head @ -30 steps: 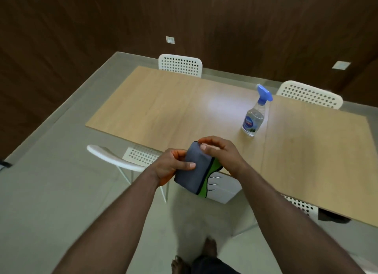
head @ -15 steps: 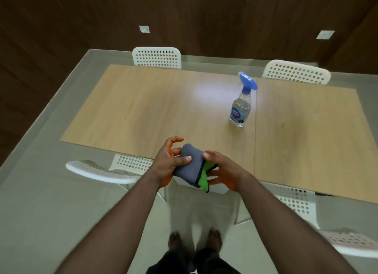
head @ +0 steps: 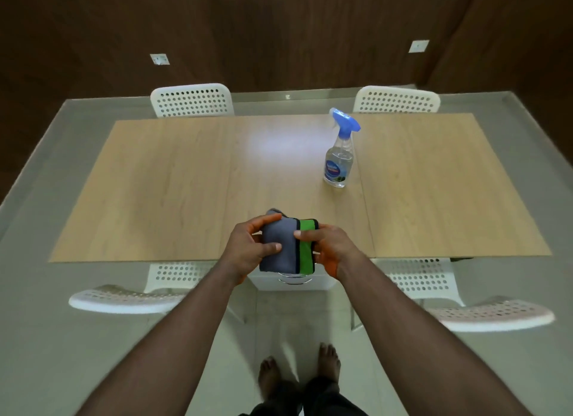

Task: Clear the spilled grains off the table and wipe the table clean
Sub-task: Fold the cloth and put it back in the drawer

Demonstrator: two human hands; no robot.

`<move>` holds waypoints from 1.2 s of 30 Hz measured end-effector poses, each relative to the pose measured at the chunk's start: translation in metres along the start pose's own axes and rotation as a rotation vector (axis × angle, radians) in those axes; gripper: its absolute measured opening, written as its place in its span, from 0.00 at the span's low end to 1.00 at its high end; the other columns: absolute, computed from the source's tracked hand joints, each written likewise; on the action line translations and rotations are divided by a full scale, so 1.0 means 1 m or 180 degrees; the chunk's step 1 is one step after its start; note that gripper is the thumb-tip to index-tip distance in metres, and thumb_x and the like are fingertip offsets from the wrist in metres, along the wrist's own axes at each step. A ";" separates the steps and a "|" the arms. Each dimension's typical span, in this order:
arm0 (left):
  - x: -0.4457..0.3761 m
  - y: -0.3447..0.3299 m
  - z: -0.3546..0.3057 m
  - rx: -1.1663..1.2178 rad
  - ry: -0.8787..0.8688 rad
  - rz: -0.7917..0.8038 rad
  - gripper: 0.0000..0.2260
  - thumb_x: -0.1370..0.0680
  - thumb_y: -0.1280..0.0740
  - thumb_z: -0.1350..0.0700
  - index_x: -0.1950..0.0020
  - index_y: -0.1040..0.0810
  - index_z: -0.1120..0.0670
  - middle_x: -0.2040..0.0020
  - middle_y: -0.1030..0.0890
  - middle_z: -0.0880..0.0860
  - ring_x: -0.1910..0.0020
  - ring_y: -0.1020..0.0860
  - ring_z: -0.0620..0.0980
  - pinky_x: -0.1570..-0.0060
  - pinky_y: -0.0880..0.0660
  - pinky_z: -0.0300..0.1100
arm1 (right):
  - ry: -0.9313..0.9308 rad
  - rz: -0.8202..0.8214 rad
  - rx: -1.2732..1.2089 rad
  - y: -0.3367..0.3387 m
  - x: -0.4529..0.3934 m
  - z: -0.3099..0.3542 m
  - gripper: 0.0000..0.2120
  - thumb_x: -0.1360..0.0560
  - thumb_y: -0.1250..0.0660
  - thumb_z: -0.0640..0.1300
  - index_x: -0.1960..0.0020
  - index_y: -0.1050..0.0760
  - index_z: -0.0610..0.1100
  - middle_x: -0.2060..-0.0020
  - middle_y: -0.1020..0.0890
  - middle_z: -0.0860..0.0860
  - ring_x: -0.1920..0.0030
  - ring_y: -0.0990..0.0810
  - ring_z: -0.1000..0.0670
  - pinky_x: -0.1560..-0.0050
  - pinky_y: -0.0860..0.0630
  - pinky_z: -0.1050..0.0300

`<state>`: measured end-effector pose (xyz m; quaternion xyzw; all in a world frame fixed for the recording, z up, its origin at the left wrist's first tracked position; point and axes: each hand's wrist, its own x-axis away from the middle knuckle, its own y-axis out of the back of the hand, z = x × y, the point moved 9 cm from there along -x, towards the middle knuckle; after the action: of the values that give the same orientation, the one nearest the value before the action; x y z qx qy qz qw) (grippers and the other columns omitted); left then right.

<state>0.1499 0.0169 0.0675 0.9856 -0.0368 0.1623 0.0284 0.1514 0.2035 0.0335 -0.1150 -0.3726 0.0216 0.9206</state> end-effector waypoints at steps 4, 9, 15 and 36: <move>-0.002 0.003 -0.003 -0.1039 -0.0220 -0.0064 0.33 0.34 0.16 0.67 0.31 0.18 0.53 0.38 0.17 0.49 0.42 0.19 0.48 0.42 0.20 0.40 | 0.0389 -0.0561 0.0442 0.006 0.004 0.000 0.60 0.47 0.13 0.37 0.21 0.37 0.48 0.37 0.19 0.42 0.41 0.17 0.41 0.43 0.17 0.42; -0.008 0.003 -0.001 -0.2070 -0.0222 0.0199 0.23 0.34 0.16 0.59 0.40 0.14 0.49 0.47 0.14 0.46 0.47 0.17 0.47 0.46 0.20 0.41 | 0.1141 -0.0545 0.1338 -0.003 0.019 0.008 0.58 0.41 0.16 0.29 0.18 0.35 0.56 0.38 0.18 0.47 0.39 0.18 0.46 0.39 0.17 0.45; -0.012 0.002 0.006 -0.2520 -0.0417 0.0280 0.10 0.29 0.19 0.51 0.50 0.16 0.49 0.49 0.24 0.51 0.47 0.26 0.49 0.56 0.32 0.38 | 0.1721 -0.0748 0.2447 -0.009 0.031 0.014 0.18 0.31 0.19 0.39 0.42 0.14 0.47 0.49 0.15 0.54 0.47 0.18 0.53 0.40 0.20 0.51; -0.008 -0.032 0.175 -0.0082 0.0717 0.0290 0.13 0.19 0.26 0.55 0.36 0.20 0.57 0.43 0.15 0.60 0.44 0.16 0.58 0.45 0.16 0.53 | -0.0623 0.0115 -0.0041 0.045 -0.033 -0.149 0.24 0.30 0.22 0.33 0.34 0.19 0.38 0.43 0.14 0.38 0.40 0.15 0.35 0.37 0.19 0.38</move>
<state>0.2002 0.0370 -0.1020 0.9580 -0.0802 0.2727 0.0377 0.2324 0.2138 -0.1025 -0.1250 -0.4588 0.0470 0.8785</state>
